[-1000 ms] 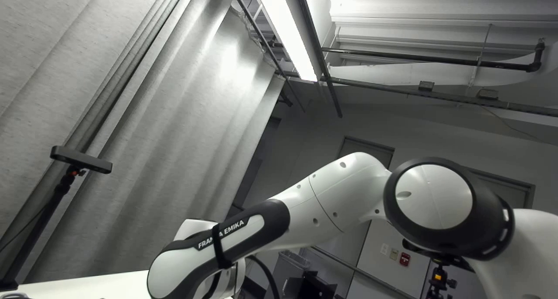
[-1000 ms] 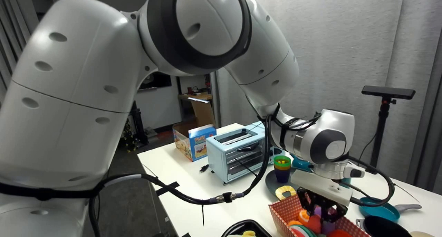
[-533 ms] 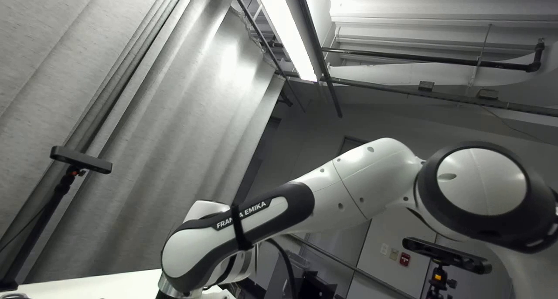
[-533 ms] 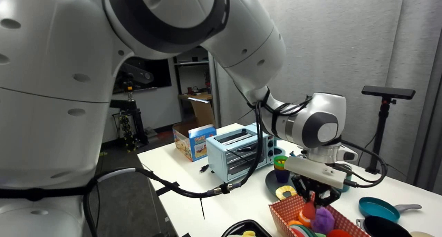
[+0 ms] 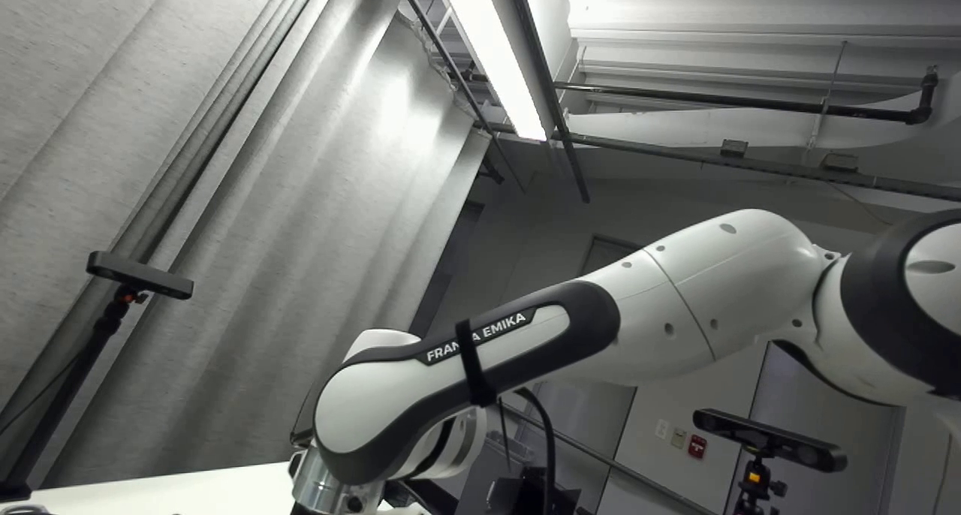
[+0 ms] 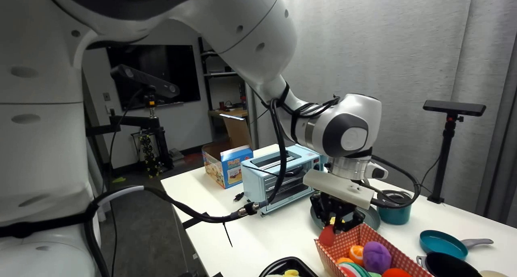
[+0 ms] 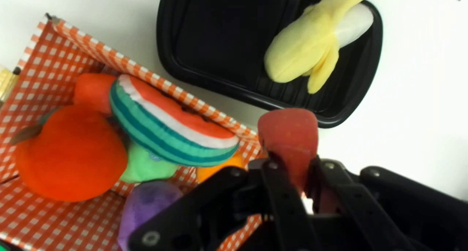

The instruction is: Take the banana, orange, purple and lemon plush toys out of the box and put them on the tray

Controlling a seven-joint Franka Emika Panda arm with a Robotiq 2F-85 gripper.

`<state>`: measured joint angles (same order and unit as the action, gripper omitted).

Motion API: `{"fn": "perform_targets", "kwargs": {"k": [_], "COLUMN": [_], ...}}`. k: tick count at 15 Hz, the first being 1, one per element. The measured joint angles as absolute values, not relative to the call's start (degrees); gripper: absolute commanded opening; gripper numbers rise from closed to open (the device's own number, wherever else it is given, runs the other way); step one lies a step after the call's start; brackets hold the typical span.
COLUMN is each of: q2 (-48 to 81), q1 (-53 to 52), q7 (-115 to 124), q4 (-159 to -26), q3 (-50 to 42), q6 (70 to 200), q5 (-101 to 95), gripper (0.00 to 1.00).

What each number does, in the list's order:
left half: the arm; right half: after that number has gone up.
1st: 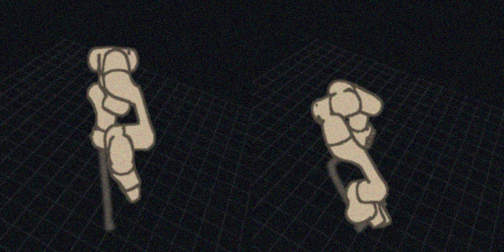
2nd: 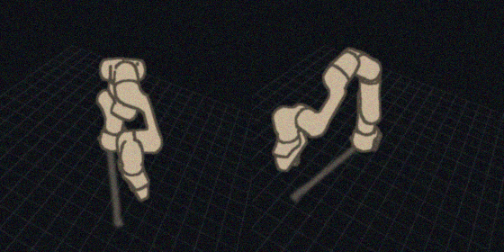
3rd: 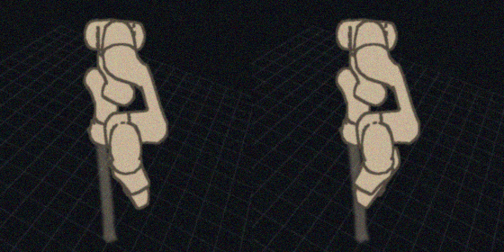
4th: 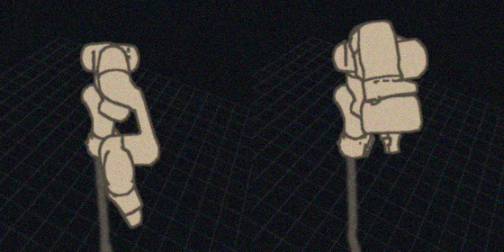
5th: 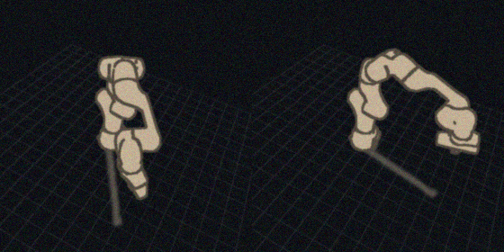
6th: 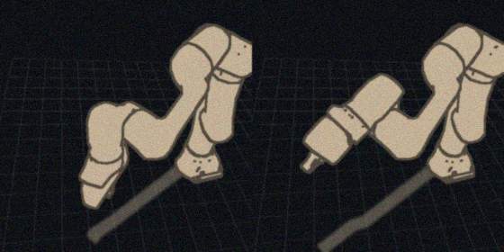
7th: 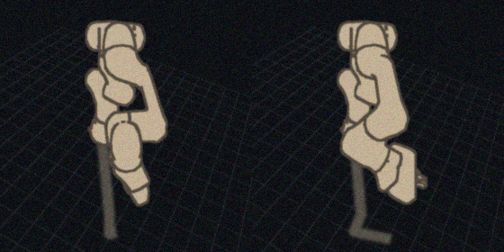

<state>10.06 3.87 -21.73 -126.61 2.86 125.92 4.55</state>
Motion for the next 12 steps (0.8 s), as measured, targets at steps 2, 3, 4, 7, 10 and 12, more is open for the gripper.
{"fn": "perform_targets", "kwargs": {"k": [2,3,4,7,10,12], "q2": [9.36,9.37,9.47,10.12,11.22,12.28], "q1": [3.73,3.62,3.49,3.28,3.29,3.35], "q7": [-23.76,-24.48,-24.82,-24.96,-24.9,-24.63], "q4": [-128.25,-128.88,-129.49,-131.15,-132.39,-132.71], "q3": [3.19,3.31,3.39,3.38,2.85,2.1], "q6": [125.49,125.44,125.43,125.43,125.43,125.43], "q5": [5.82,6.11,6.12,6.12,5.1,3.97], "gripper": [0.04,0.04,0.04,0.04,0.04,0.43]}}
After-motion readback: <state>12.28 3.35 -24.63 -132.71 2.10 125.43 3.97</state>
